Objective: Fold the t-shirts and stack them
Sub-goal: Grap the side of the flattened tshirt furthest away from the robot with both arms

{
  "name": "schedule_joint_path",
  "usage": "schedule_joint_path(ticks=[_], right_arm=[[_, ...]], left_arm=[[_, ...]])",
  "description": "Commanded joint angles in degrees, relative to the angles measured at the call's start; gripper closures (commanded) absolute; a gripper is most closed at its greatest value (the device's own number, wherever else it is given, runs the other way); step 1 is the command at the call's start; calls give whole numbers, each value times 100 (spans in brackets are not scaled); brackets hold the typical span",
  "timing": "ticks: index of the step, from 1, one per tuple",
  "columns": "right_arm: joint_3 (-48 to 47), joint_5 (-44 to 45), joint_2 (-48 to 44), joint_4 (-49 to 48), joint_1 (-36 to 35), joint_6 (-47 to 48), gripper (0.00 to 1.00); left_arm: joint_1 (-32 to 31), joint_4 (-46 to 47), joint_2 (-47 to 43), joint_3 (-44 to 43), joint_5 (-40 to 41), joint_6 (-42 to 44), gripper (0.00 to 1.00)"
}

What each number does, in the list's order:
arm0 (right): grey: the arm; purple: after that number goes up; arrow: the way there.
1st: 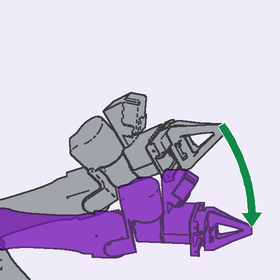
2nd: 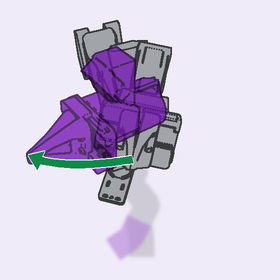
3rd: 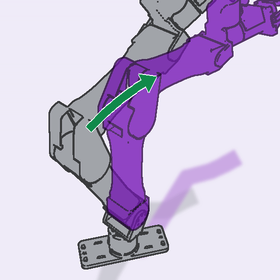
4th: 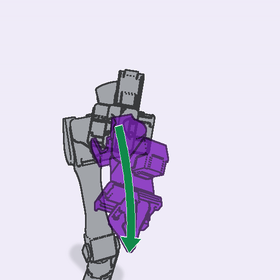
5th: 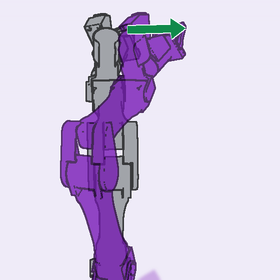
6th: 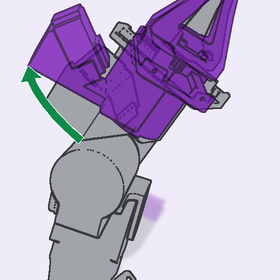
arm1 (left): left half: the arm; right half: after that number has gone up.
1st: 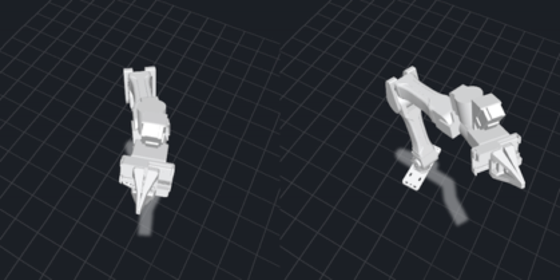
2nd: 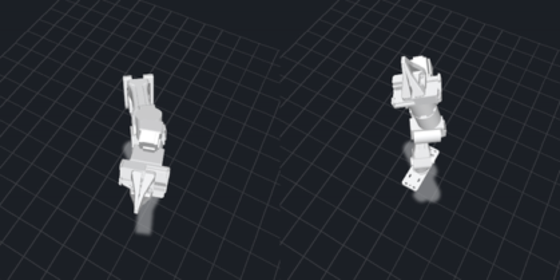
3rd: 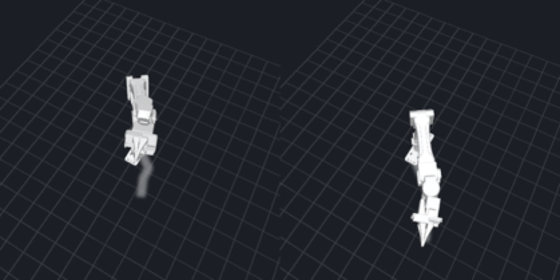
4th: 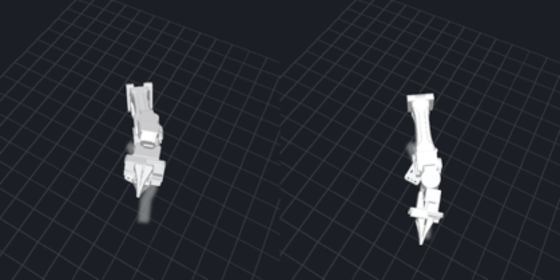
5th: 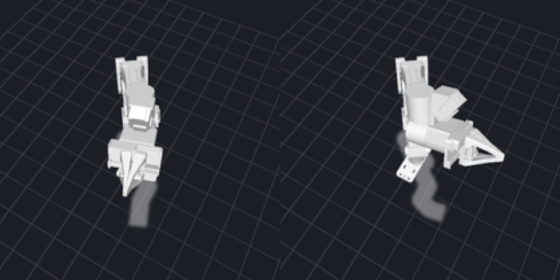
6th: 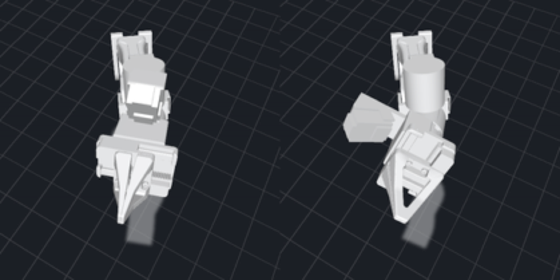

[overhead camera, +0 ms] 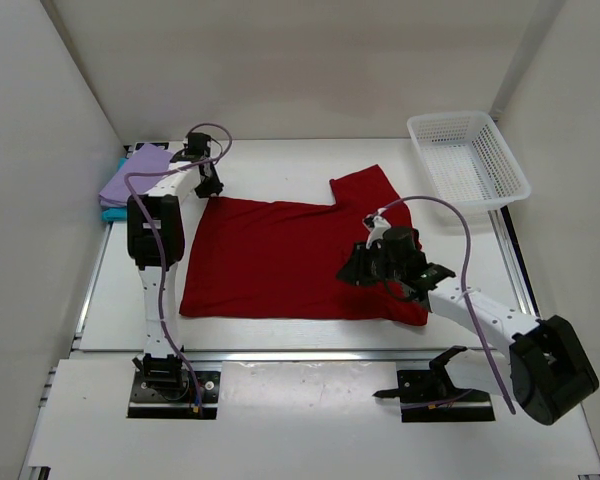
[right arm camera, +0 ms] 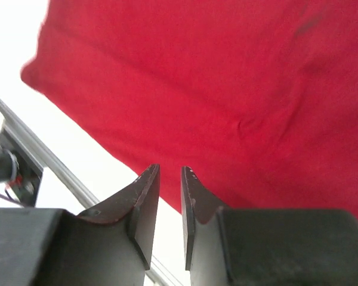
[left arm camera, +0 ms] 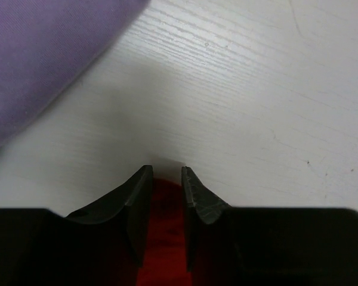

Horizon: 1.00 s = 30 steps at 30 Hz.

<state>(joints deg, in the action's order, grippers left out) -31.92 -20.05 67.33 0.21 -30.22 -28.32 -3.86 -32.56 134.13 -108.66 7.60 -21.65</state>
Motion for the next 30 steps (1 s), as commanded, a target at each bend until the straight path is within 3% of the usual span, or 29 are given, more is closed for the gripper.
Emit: schedule_joint_path(ticks=[1, 12, 15, 26, 30], right_arm=[[-314, -25, -351, -38, 270, 186, 80], [-218, -113, -449, -47, 385, 195, 80], [-156, -139, -431, -135, 341, 168, 80], [-402, -271, -686, -188, 780, 89, 80], [-464, -332, -792, -170, 929, 98, 79]], left_arm=[[60, -198, -80, -129, 128, 21, 62], [271, 118, -307, 407, -320, -278, 50], [228, 66, -282, 320, -320, -226, 62], [43, -155, -176, 152, -109, -103, 71], [87, -58, -290, 336, -65, -138, 83]])
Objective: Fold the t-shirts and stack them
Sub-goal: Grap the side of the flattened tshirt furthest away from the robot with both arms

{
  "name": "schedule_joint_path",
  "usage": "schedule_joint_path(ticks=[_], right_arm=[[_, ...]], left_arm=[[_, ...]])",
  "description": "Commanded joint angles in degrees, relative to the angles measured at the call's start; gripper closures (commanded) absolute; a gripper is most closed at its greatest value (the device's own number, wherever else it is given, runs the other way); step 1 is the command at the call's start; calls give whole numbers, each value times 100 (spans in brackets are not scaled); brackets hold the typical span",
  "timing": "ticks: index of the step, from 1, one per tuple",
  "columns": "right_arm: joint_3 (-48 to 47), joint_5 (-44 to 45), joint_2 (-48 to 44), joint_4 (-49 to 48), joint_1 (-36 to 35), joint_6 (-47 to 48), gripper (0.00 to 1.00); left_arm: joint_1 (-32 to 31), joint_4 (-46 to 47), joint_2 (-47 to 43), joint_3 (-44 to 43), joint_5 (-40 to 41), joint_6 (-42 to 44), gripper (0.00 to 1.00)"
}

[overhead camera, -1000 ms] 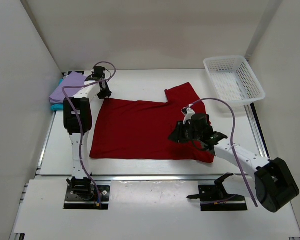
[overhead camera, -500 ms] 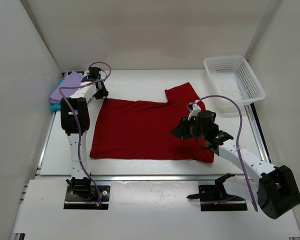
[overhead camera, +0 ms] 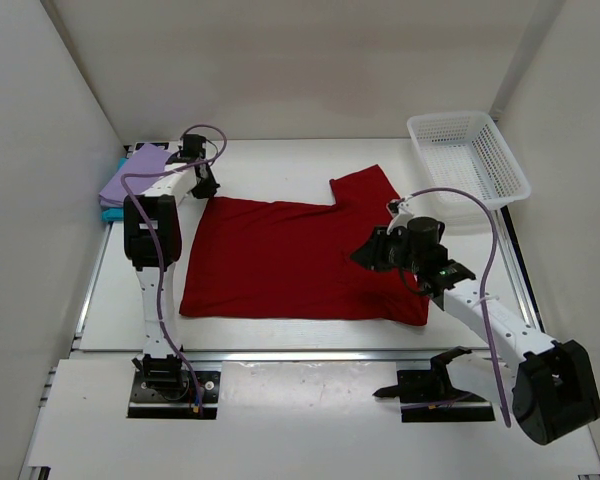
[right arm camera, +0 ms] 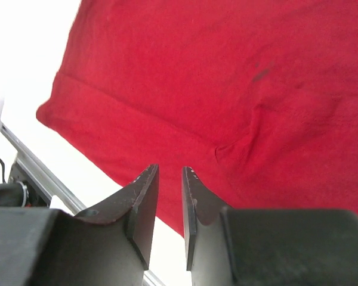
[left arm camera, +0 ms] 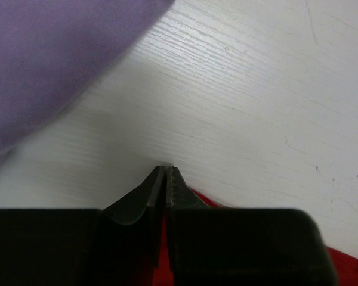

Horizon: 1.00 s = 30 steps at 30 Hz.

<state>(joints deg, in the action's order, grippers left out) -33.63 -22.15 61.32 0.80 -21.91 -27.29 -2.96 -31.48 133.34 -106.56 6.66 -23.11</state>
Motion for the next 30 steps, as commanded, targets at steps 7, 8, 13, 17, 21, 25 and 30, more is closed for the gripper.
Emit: schedule_joint_path(ticks=[7, 8, 13, 17, 21, 25, 30], right_arm=[[-345, 254, 415, -511, 381, -31, 79], [-407, 438, 677, -580, 459, 4, 79], [-1582, 1001, 2005, -669, 986, 320, 91], [-2970, 1221, 3662, -546, 1373, 408, 100], [-4141, 1371, 4771, -196, 1558, 461, 94], [-6148, 1538, 6177, 1058, 1637, 820, 82], [-9348, 1924, 7946, 2650, 1594, 1278, 72]], left_arm=[[32, 142, -440, 522, -76, -158, 100], [6, 273, -536, 644, -33, -150, 100], [24, 696, -1054, 1155, -225, -149, 100], [85, 1126, -1371, 1533, -375, -220, 100], [103, 1232, -1425, 1595, -490, -229, 100], [129, 1496, -1626, 1770, -726, -343, 100], [138, 1742, -1829, 1964, -1034, -519, 100]])
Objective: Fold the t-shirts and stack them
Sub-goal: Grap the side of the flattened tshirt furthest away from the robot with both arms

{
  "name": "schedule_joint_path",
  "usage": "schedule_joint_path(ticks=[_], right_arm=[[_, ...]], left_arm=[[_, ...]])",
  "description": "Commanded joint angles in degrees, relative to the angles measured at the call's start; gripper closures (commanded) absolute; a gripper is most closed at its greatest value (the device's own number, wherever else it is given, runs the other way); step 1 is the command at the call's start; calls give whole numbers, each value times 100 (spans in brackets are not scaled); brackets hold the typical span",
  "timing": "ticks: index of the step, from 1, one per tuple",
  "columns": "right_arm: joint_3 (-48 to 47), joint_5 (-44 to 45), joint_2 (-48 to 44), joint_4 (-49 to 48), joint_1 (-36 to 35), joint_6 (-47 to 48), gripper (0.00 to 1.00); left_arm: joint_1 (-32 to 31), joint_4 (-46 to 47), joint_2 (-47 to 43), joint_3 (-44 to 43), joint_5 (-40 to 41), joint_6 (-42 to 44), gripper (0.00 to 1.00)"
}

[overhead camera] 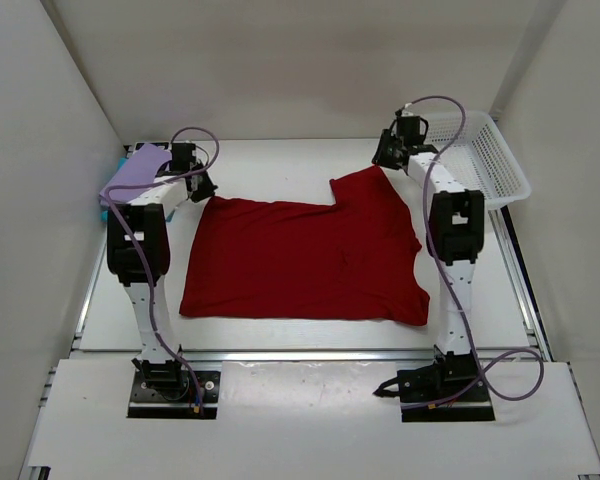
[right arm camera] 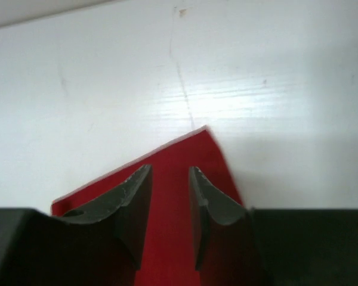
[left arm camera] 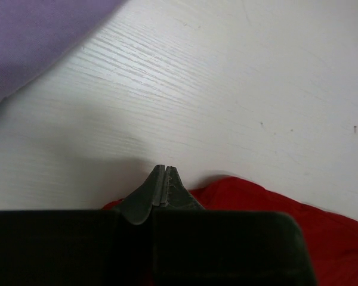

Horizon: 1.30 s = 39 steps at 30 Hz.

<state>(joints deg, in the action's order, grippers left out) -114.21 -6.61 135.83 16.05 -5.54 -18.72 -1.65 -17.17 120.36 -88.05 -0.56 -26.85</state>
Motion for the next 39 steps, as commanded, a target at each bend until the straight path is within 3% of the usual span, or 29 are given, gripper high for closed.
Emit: schedule_joint_path(ticks=[1, 3, 4, 8, 23, 25, 31, 34, 39], right_arm=[[-1723, 397, 915, 1554, -52, 500, 70], [-3423, 371, 1620, 2179, 62, 484, 67], [-3693, 371, 1935, 2365, 131, 475, 66], [-2985, 178, 1727, 1963, 264, 378, 63], [-3257, -1034, 2114, 1867, 361, 53, 57], [-3344, -1158, 2219, 1814, 361, -70, 59], [-3449, -1326, 2290, 1761, 370, -246, 79], [-3703, -1141, 2299, 1813, 317, -237, 100], [-4170, -1149, 2115, 2191, 246, -115, 100]], left_arm=[[-11, 328, -557, 121, -305, -171, 100], [-37, 363, -584, 122, -322, -145, 100], [-63, 372, -592, 130, -313, -128, 100], [-63, 355, -539, 122, -323, -136, 100], [-116, 460, -504, 226, -383, -198, 100], [-107, 495, -522, 262, -392, -224, 100], [-81, 504, -505, 253, -419, -198, 100], [-55, 522, -522, 280, -410, -137, 100], [7, 600, -662, 402, -445, -206, 100]])
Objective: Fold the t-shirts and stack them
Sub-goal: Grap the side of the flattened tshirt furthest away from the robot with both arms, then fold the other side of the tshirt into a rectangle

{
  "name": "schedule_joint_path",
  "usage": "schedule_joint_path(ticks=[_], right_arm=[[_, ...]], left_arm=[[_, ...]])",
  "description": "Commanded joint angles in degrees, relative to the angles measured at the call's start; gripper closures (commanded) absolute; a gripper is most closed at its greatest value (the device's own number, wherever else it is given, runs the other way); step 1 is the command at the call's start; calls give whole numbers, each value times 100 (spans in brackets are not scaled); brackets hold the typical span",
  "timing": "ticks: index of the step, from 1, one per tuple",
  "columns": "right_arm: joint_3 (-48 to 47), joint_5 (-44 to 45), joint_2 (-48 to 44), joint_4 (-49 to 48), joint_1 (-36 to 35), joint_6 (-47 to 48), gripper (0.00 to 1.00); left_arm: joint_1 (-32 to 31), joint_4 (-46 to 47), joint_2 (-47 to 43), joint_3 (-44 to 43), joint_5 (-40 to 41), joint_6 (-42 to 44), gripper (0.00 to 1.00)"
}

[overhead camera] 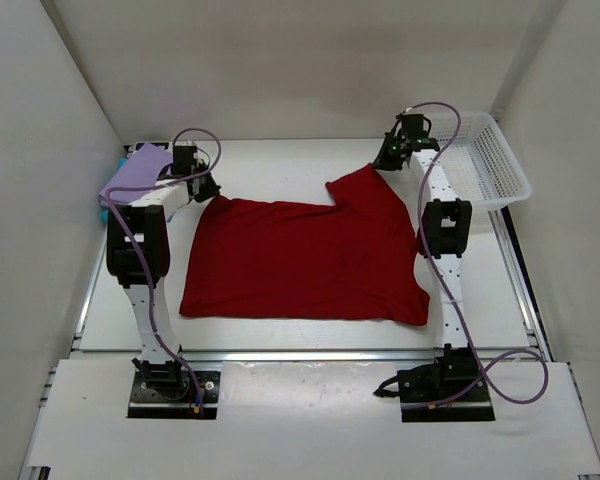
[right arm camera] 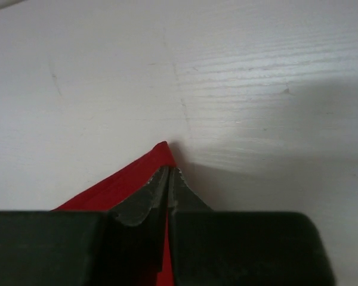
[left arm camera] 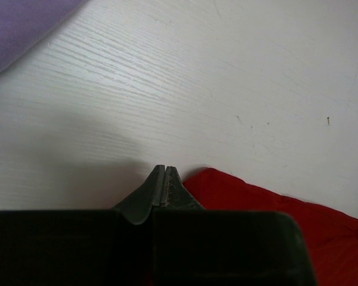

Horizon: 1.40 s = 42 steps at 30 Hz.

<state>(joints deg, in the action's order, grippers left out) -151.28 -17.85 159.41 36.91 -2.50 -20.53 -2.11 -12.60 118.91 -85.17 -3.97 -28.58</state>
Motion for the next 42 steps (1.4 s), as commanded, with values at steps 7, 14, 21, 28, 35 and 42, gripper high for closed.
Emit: schedule_joint_path(ticks=[7, 14, 21, 28, 35, 42], right_arm=[[-1025, -290, -727, 1625, 48, 453, 100], [140, -290, -1658, 2320, 241, 761, 100], [4704, -289, -4249, 429, 197, 736, 100], [6978, -438, -5709, -630, 198, 472, 100], [7947, -491, -6879, -1219, 241, 111, 100], [8905, -614, -8073, -1335, 523, 14, 100]], left_arm=[[123, 284, -1053, 517, -192, -122, 100], [430, 460, -1370, 1177, -367, -253, 100], [685, 812, -1494, 1740, -702, -421, 100], [765, 478, -1458, 1564, -825, -464, 100], [914, 487, -2231, 1828, -895, -587, 100], [1089, 478, -2829, 2126, -1097, -649, 100]])
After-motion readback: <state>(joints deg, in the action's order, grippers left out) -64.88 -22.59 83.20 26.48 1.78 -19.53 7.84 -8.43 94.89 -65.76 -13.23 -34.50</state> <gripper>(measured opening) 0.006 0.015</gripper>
